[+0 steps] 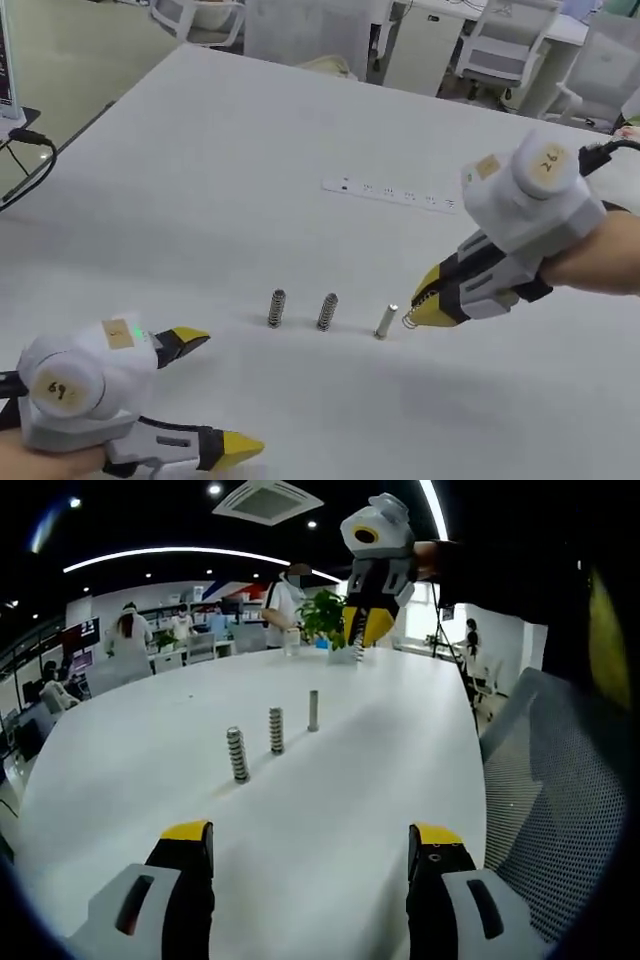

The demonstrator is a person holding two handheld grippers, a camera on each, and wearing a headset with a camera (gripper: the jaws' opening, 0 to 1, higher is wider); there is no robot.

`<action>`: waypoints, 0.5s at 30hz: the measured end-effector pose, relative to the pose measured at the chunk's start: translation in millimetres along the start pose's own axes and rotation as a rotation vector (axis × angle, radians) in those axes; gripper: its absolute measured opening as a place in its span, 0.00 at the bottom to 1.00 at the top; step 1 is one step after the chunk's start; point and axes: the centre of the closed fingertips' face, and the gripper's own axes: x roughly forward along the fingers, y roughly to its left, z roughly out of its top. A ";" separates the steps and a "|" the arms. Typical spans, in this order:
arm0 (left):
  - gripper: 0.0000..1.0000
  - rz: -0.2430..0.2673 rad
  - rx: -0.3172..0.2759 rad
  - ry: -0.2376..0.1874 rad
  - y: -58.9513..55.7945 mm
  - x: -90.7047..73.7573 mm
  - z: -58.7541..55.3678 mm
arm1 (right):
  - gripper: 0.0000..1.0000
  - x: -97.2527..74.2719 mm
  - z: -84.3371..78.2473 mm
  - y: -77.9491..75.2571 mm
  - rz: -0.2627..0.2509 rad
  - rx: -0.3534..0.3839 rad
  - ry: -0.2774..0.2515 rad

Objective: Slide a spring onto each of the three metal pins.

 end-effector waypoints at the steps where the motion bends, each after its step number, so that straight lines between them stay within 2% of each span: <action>1: 0.77 0.001 0.003 -0.003 0.3 -0.5 0.7 | 0.08 -1.4 0.5 -3.8 -0.004 0.000 0.002; 9: 0.77 0.016 0.006 -0.005 5.9 -2.9 2.5 | 0.08 -3.6 2.6 -28.6 -0.018 -0.009 0.021; 15: 0.76 0.025 0.010 -0.011 10.7 -4.2 7.0 | 0.08 4.0 1.8 -37.5 -0.006 -0.014 0.041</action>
